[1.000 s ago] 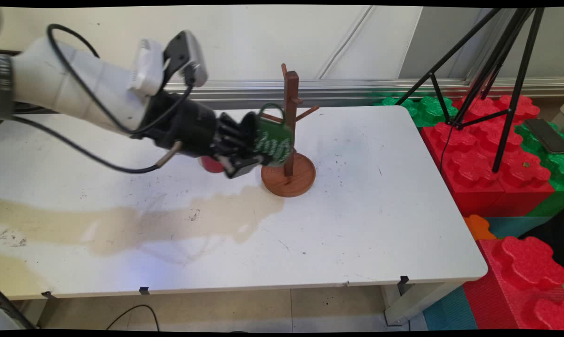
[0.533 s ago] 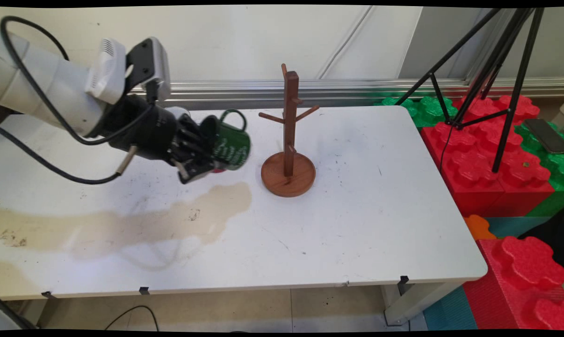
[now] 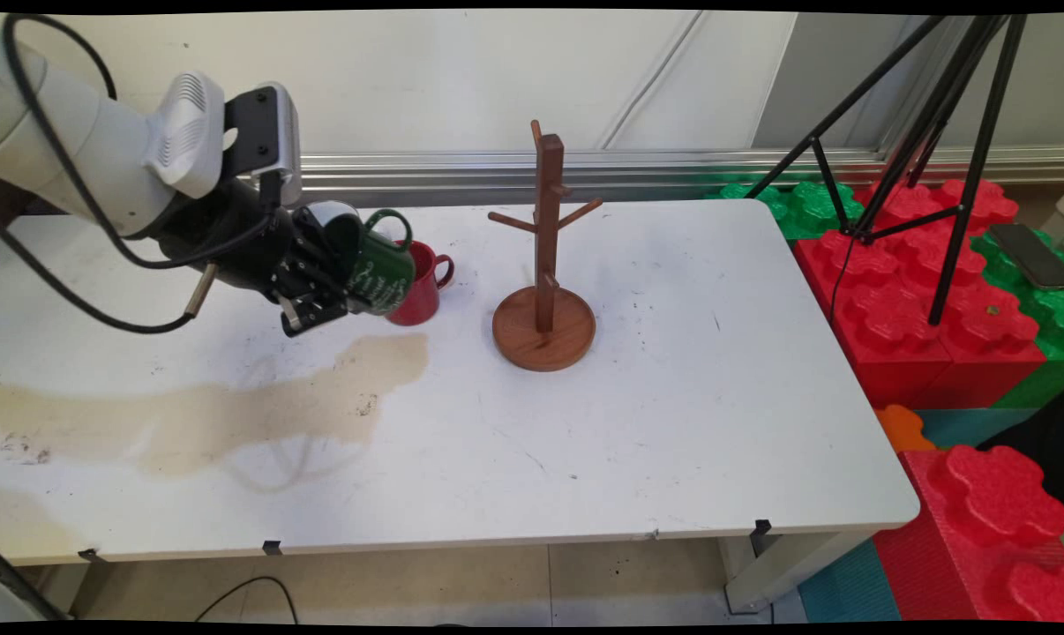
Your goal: Place the picked object on the table
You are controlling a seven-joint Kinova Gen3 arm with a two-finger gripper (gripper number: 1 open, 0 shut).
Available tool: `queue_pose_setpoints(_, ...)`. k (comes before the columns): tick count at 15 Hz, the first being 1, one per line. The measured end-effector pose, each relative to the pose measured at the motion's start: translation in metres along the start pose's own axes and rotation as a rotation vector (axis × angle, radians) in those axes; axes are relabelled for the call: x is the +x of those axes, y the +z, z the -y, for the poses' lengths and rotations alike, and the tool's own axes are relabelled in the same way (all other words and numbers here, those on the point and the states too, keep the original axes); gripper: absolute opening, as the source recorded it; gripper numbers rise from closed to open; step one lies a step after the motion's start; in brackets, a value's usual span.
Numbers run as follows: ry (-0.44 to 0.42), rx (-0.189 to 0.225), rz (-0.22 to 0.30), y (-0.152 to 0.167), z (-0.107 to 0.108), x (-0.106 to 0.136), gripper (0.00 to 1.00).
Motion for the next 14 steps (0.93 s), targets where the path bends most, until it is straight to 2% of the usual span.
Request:
queue_pose_setpoints(7,0.025,0.026,0.240,0.025,0.031,-0.014,0.00)
queue_pose_setpoints(14,0.052,-0.001,0.417,0.073,0.059,-0.029,0.00)
